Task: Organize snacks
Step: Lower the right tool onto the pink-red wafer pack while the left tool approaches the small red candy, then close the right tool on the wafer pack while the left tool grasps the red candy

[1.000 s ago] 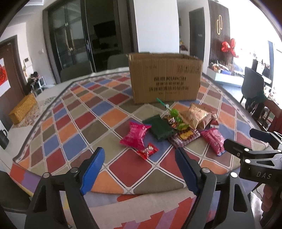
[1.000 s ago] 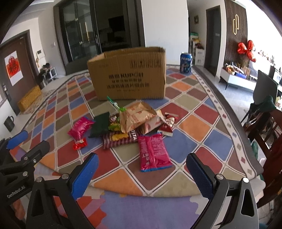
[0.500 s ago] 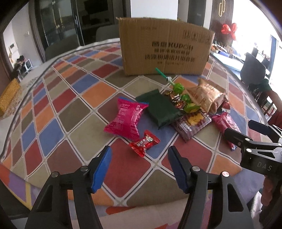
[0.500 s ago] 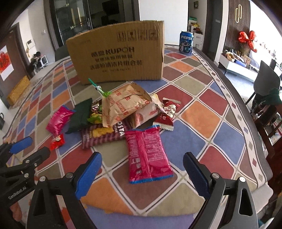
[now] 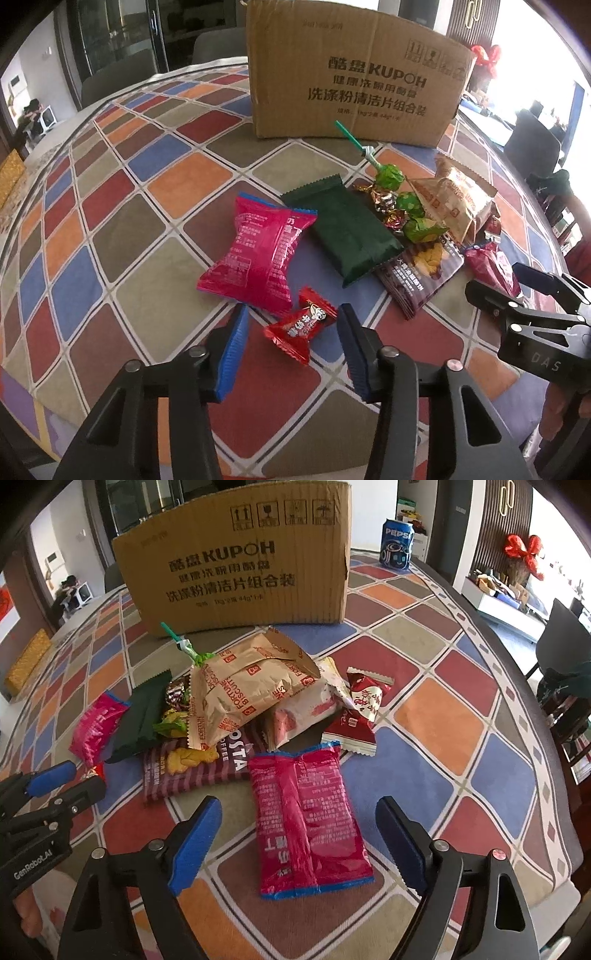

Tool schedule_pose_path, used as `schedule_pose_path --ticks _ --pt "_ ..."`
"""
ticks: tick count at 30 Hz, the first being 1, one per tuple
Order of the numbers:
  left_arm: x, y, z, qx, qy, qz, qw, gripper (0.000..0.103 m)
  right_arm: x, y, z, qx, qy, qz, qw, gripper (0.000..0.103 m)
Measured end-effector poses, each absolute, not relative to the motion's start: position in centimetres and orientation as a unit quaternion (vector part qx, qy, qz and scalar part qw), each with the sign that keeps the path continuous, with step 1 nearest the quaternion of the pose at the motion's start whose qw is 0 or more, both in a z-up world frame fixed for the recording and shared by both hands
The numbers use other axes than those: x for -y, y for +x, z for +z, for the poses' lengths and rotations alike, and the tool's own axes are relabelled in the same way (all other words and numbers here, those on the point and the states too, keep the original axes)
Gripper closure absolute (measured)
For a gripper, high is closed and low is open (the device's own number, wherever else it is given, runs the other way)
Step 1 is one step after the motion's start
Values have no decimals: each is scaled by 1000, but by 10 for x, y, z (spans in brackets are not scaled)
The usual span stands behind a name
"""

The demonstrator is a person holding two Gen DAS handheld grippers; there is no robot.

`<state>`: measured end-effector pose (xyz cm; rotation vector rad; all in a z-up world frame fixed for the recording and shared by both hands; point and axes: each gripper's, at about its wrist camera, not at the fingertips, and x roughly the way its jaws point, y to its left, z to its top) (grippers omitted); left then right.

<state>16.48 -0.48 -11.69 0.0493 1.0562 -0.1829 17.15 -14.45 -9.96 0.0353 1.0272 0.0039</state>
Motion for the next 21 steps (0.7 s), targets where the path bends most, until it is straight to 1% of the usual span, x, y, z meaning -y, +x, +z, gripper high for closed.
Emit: schedule_pose_path --ticks 1,3,5,7,8,10,11,16,21 --pt "5 167 -118 -506 21 -90 858 63 144 173 -101 -494 17 3 869 20" --pt "5 167 -118 -507 21 -91 857 66 143 174 -101 -493 16 4 870 21" --pt "6 166 -118 -508 19 -98 856 73 143 174 -101 -492 17 6 870 25" --pt "7 165 -117 -509 16 -100 855 77 144 174 -101 -491 20 5 871 31" --pt "7 165 -117 -510 15 -102 854 77 144 174 -100 -490 22 6 872 33" --pt "9 163 -117 -511 13 -104 853 79 145 174 -99 -488 23 7 873 47" --pt "9 162 -116 -511 12 -106 853 81 145 173 -99 -486 23 7 873 49" --pt "12 154 -108 -498 12 -111 860 82 146 169 -97 -486 29 21 873 58" --pt "14 146 -97 -483 11 -115 868 82 145 161 -93 -485 43 40 873 60"
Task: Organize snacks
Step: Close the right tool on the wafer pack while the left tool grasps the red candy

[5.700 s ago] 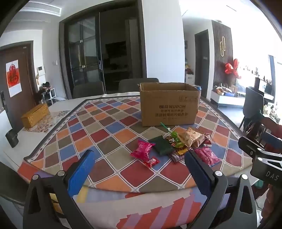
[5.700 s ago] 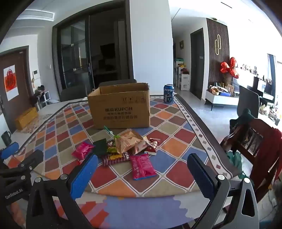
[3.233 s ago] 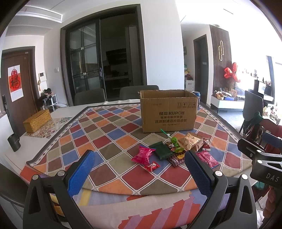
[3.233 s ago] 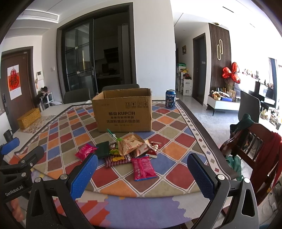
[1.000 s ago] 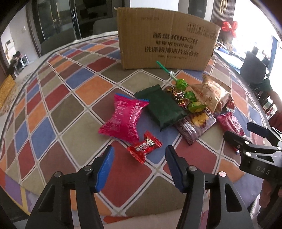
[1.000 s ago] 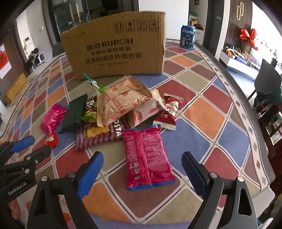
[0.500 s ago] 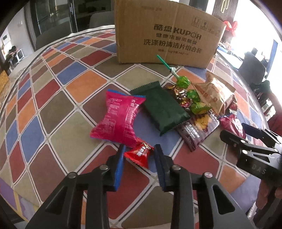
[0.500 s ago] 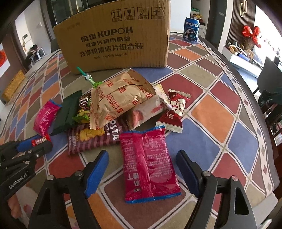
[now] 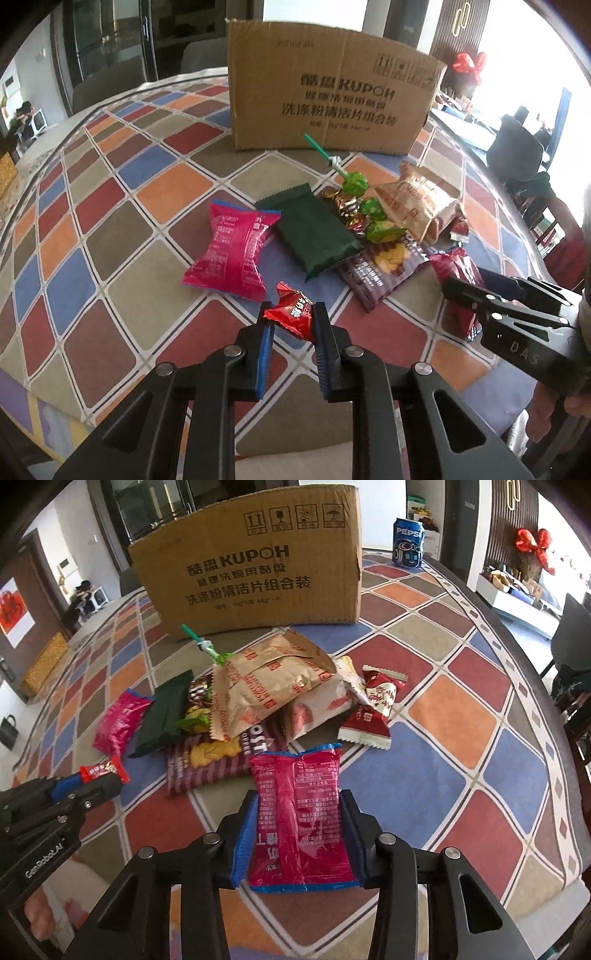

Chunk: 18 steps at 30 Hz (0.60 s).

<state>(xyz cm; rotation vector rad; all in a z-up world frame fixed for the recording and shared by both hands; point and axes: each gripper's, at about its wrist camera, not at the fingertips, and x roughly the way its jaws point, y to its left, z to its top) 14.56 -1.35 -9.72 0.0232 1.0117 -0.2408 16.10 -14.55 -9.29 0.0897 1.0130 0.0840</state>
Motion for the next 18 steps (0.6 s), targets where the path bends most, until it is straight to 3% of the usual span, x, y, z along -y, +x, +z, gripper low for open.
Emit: schedule_pose_path --ticks 18 --pt "16 134 -45 -411 21 -119 904 82 140 148 -44 -421 44 74 903 60"
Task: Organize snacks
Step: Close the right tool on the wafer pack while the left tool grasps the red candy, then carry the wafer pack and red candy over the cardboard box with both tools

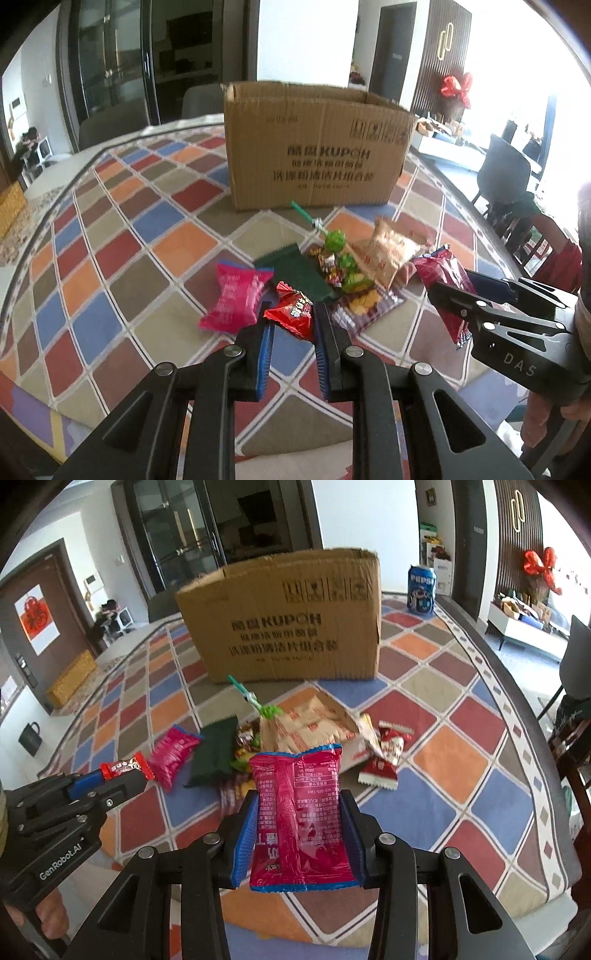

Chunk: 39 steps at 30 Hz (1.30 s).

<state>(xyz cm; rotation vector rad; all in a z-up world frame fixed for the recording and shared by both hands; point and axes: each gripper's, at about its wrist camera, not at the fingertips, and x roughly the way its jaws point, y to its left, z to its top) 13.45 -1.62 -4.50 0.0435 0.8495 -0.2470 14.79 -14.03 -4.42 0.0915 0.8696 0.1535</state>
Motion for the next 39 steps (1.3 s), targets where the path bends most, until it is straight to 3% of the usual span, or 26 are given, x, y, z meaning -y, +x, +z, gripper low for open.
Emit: schedule_pose_path --ticks 25,39 --pt "30 193 62 -266 63 -119 954 82 138 205 56 -303 33 102 947 60" --pt "34 258 96 -276 60 -122 951 82 141 265 106 -288 20 97 953 60"
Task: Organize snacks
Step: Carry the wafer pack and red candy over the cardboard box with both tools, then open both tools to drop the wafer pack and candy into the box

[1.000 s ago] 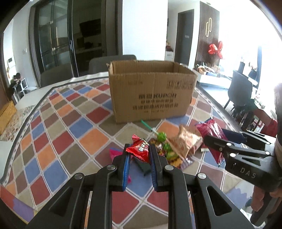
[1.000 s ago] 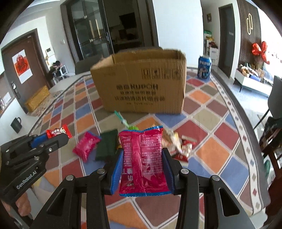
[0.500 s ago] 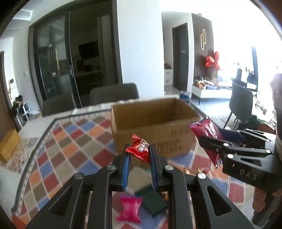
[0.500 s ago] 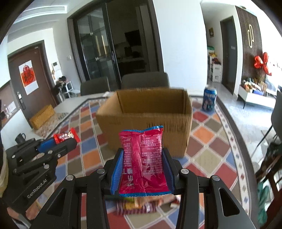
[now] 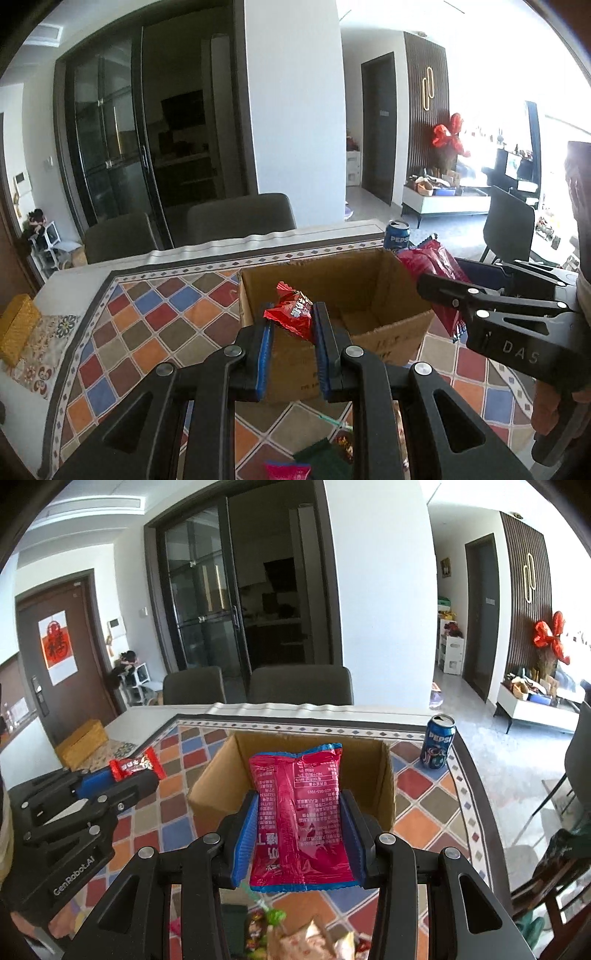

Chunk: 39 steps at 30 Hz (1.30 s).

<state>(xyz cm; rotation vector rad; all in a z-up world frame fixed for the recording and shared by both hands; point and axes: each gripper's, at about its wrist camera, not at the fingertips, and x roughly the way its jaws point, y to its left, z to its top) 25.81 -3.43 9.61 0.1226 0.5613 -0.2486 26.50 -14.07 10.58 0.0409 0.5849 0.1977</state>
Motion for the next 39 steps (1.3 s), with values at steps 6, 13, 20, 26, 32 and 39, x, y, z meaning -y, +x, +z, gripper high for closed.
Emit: schedule_pose_path --ticks 6,13,20,26,32,39 --pt "34 296 93 -313 46 -129 940 82 145 294 111 -304 22 87 949 60" --pt "38 333 80 -359 32 -139 922 82 151 327 103 -335 28 82 938 60" --pt "45 359 64 -385 41 -141 911 81 153 352 84 -367 36 79 926 60" --pt "43 369 56 -392 40 -130 910 59 154 364 74 -377 31 66 923 57" --pt "36 353 61 -377 43 -111 919 50 153 358 78 -367 25 55 928 45" --pt "25 317 84 -331 51 -88 938 40 146 333 86 -353 23 75 932 45"
